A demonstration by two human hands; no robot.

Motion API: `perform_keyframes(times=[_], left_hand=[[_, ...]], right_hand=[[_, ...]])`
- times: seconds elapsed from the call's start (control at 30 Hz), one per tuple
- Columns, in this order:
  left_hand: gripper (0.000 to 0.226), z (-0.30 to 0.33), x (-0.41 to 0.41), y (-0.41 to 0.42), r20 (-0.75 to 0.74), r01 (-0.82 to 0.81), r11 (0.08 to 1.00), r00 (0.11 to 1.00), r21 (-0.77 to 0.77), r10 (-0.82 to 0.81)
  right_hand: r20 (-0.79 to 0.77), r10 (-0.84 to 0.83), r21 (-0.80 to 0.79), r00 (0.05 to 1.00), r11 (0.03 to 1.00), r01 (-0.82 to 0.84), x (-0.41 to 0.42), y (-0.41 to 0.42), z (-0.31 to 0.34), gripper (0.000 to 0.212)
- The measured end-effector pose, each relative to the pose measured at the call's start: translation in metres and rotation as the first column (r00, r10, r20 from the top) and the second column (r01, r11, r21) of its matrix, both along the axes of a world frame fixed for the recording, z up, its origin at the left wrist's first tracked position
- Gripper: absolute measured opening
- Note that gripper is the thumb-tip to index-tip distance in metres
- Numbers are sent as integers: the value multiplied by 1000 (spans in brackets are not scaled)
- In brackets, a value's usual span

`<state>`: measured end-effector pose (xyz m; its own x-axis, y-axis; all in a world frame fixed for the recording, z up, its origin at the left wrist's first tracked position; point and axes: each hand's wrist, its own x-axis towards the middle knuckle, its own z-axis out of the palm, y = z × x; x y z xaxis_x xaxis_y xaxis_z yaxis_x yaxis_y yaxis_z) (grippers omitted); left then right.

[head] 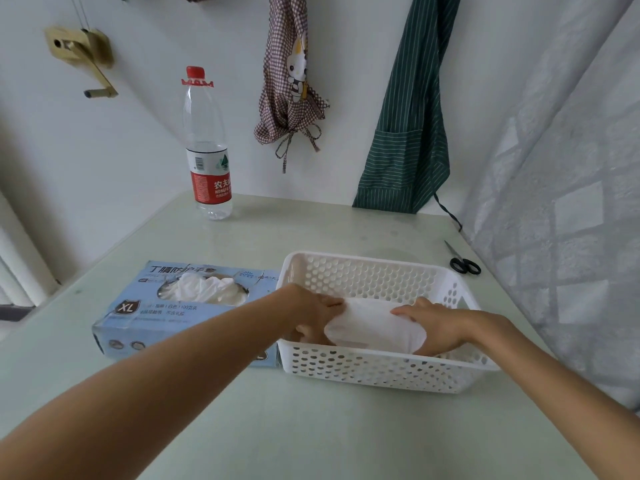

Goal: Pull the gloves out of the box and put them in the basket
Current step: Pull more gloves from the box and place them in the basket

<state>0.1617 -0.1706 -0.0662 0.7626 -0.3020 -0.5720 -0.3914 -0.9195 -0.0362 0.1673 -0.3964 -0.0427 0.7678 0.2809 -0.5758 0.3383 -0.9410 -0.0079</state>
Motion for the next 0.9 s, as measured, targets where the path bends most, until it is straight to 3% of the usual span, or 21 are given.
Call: perform_keyframes(times=[0.1,0.2,0.27,0.33,0.37,0.43,0.5,0.6,0.67,0.73,0.8,0.9], left_hand=[[75,20,-7,9,152,1,980,988,-200,30],[38,59,-31,34,216,4,885,970,-465,109],[22,78,-51,71,229,-16,793,953,-609,196],[22,85,-68,121,272,-53,733,908,-678,318],[31,81,-76,149,278,-115,738,879,-665,388],[87,68,-93,189,266,-320,802,826,-504,497],[133,45,-105,214,248,-402,834,824,-377,509],[143,20,-110,222,222,-389,790,816,-474,534],[144,18,-110,221,227,-379,777,809,-503,542],[138,20,-106,221,206,-393,776,814,-494,543],[136,21,-104,224,185,-393,787,830,-475,526],[144,18,-99,227,177,-384,796,841,-468,511]], right_hand=[[-5,-11,11,1000,1000,11,-5,5,10,89],[123,49,-11,991,999,-48,-12,21,31,63],[276,77,96,958,990,-107,-20,42,51,44],[425,64,289,903,936,-202,-31,76,67,29],[485,54,379,873,886,-266,-37,99,73,24],[554,48,481,831,796,-367,-48,144,74,19],[561,84,499,823,760,-417,-51,186,64,19],[516,151,446,843,792,-416,-46,227,37,29],[525,148,434,838,800,-413,-41,237,30,23],[499,57,544,865,757,-363,-38,240,35,17],[447,-88,709,890,642,-293,-34,238,48,12],[390,47,689,919,648,-325,-37,236,67,8]])
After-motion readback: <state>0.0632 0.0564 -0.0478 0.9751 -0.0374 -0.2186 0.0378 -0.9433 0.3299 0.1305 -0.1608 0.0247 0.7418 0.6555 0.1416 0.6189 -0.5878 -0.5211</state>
